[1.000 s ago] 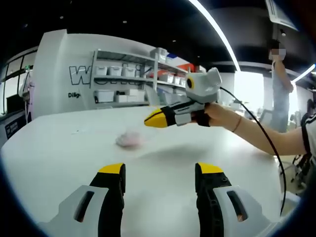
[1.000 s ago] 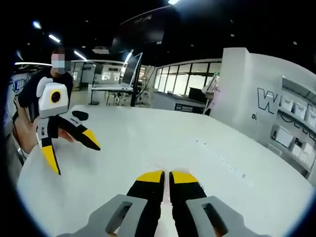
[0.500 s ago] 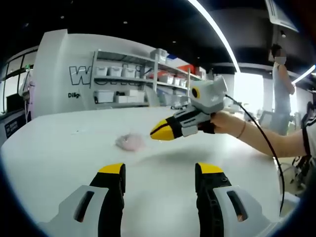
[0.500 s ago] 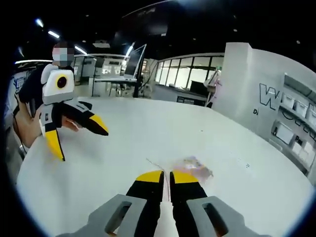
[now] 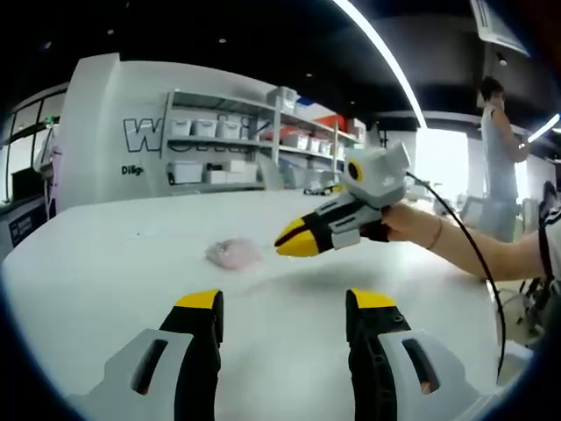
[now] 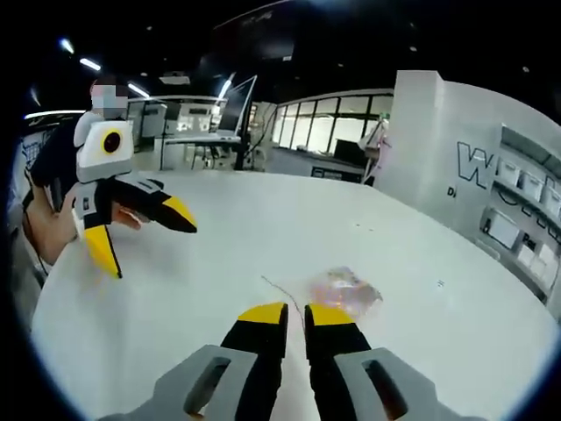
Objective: Open the resealable bag by pulling the two sides of the seal apart until the entire bag opening is separated and visibly accessible.
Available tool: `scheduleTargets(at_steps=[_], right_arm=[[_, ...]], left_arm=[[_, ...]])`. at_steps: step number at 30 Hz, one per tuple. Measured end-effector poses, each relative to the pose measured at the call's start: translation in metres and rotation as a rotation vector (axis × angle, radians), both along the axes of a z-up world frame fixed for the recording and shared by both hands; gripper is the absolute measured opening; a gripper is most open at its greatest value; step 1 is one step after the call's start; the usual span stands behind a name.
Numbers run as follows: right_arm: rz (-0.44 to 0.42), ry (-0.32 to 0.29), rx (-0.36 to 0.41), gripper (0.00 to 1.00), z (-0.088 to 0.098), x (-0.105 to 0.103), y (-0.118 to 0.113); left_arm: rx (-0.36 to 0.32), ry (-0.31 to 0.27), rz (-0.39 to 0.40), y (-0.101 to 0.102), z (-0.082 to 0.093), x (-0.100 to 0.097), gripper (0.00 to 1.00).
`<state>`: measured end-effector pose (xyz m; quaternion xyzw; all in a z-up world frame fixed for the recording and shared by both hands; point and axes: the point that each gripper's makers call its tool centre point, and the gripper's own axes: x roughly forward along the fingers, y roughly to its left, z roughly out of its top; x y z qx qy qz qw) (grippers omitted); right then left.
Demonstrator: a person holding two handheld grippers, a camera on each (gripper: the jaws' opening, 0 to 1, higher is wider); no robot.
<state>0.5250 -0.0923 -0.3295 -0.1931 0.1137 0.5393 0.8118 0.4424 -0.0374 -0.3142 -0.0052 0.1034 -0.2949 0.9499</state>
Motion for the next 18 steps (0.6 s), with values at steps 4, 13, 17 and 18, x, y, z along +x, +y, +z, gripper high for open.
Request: scheduleTargets(at_steps=[4, 13, 17, 18], right_arm=[[-0.009, 0.005, 0.011, 0.05, -0.0004, -0.0015, -0.0016], [-0.017, -0.002, 0.016, 0.05, 0.0028, -0.0048, -0.0022], [-0.022, -0.005, 0.021, 0.06, 0.0054, -0.0048, -0.0026], [-0.023, -0.006, 0.023, 0.06, 0.0056, -0.0057, -0.0027]], left_arm=[[-0.003, -0.001, 0.003, 0.0009, 0.0005, 0.0001, 0.57], [-0.003, 0.000, 0.005, 0.0017, 0.0005, 0.0003, 0.57], [-0.005, -0.001, 0.007, 0.0021, 0.0007, 0.0000, 0.57], [-0.006, -0.001, 0.007, 0.0022, 0.0009, 0.0000, 0.57]])
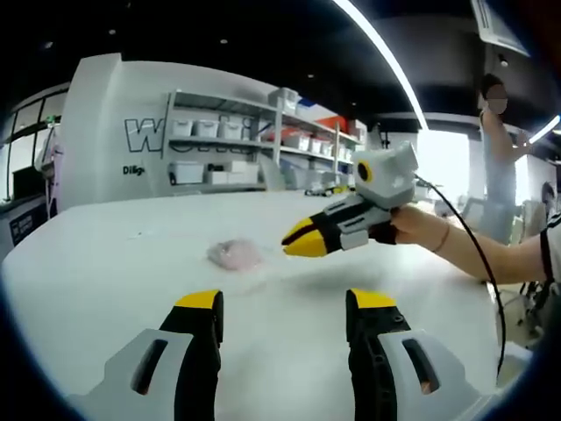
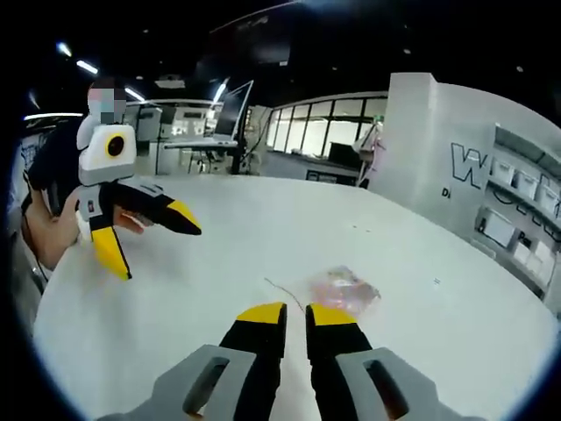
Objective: Open the resealable bag by pulling the two sides of the seal apart until the entire bag opening is separated and visibly accessible.
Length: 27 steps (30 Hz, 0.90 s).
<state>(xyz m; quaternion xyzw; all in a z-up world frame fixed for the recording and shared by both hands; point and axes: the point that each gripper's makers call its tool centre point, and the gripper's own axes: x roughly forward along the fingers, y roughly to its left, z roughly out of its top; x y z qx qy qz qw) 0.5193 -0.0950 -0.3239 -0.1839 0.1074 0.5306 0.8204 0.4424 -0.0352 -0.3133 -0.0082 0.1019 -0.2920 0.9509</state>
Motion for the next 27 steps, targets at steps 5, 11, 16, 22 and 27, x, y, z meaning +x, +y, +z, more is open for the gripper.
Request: scheduleTargets(at_steps=[5, 11, 16, 22, 27], right_arm=[[-0.005, 0.006, 0.003, 0.07, 0.000, -0.004, -0.003], [-0.013, 0.001, 0.008, 0.07, 0.003, -0.004, -0.005], [-0.014, 0.007, 0.014, 0.07, 0.005, -0.007, -0.006], [-0.028, 0.027, 0.033, 0.07, 0.007, -0.010, -0.010], [-0.041, 0.047, 0.044, 0.07, 0.005, -0.014, -0.015]], left_arm=[[0.000, -0.001, 0.001, 0.000, 0.000, 0.000, 0.57], [0.001, -0.003, 0.003, 0.000, 0.000, 0.000, 0.57], [0.001, -0.005, 0.005, 0.001, 0.001, 0.000, 0.57], [0.001, -0.011, 0.007, 0.002, 0.003, 0.000, 0.57], [-0.002, -0.013, 0.008, 0.002, 0.003, 0.000, 0.57]])
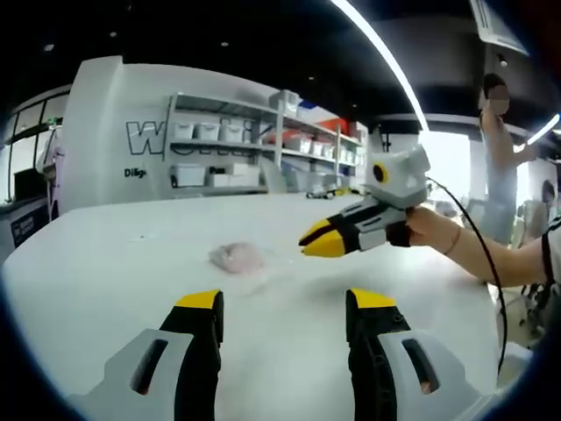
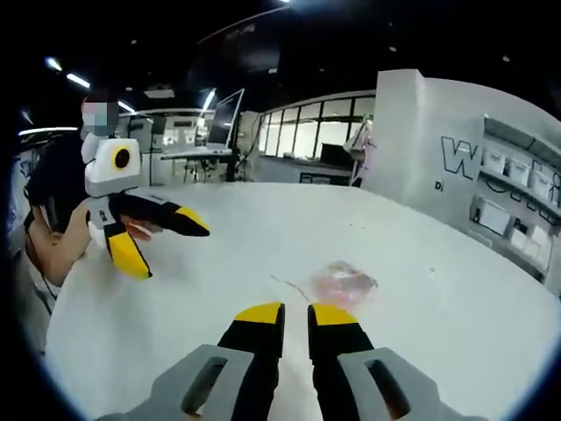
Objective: Open the resealable bag by pulling the two sides of the seal apart until the entire bag opening is separated and visibly accessible.
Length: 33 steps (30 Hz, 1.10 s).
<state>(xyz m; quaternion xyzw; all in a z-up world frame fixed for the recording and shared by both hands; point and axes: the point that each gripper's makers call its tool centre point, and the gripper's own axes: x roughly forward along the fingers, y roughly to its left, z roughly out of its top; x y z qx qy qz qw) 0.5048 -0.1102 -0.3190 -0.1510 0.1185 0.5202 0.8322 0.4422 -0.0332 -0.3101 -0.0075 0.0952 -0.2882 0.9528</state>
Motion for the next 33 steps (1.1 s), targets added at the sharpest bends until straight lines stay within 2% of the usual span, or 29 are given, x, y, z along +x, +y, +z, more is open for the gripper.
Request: scheduleTargets(at_steps=[33], right_arm=[[-0.038, 0.025, 0.017, 0.08, -0.003, -0.014, -0.016]], left_arm=[[-0.001, 0.003, 0.002, 0.000, -0.001, 0.000, 0.56]])
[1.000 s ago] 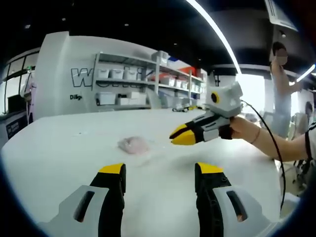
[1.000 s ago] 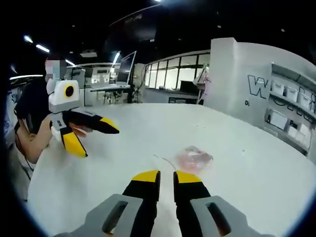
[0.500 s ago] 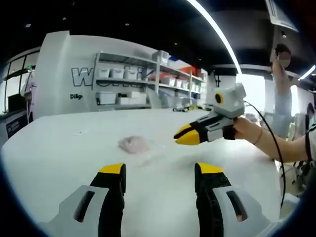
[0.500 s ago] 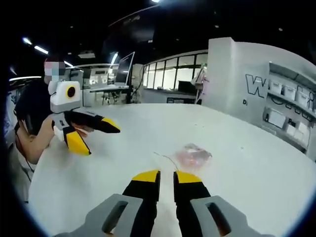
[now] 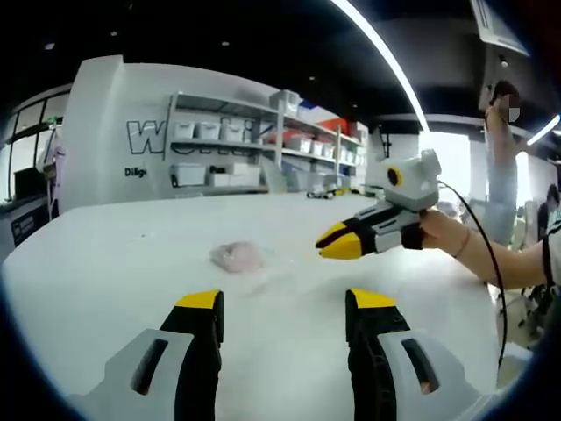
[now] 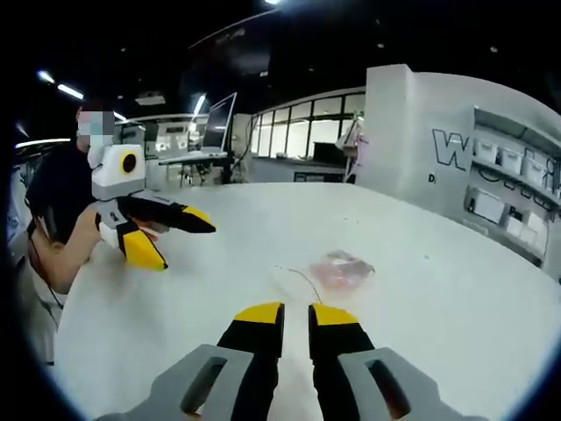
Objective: Open the resealable bag by pulling the two sides of the seal apart until the entire bag opening is separated and visibly accessible.
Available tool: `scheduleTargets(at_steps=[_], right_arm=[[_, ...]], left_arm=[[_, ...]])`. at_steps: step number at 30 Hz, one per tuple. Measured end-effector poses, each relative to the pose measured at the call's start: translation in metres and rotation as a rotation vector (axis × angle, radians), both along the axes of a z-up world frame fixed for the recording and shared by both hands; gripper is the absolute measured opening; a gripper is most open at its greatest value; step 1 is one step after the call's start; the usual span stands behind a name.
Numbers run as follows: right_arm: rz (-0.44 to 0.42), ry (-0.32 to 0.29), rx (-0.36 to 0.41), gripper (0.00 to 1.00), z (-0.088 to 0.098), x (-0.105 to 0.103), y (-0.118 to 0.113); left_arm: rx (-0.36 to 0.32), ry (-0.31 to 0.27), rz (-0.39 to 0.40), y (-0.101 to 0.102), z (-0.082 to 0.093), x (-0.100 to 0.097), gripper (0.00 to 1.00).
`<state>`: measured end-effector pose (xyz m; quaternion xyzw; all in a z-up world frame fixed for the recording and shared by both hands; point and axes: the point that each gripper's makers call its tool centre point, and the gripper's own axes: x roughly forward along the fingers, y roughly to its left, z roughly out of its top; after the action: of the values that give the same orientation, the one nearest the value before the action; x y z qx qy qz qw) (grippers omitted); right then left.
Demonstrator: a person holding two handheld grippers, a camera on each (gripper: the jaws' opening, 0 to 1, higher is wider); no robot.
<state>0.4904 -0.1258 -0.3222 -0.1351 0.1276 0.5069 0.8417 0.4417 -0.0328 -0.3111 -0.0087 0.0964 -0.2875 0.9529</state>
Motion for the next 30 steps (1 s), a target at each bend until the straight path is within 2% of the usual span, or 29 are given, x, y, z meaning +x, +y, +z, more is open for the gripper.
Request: scheduleTargets(at_steps=[30], right_arm=[[-0.032, 0.002, 0.022, 0.10, -0.001, -0.017, -0.012]], left_arm=[[-0.010, -0.002, 0.007, 0.002, 0.001, 0.000, 0.56]])
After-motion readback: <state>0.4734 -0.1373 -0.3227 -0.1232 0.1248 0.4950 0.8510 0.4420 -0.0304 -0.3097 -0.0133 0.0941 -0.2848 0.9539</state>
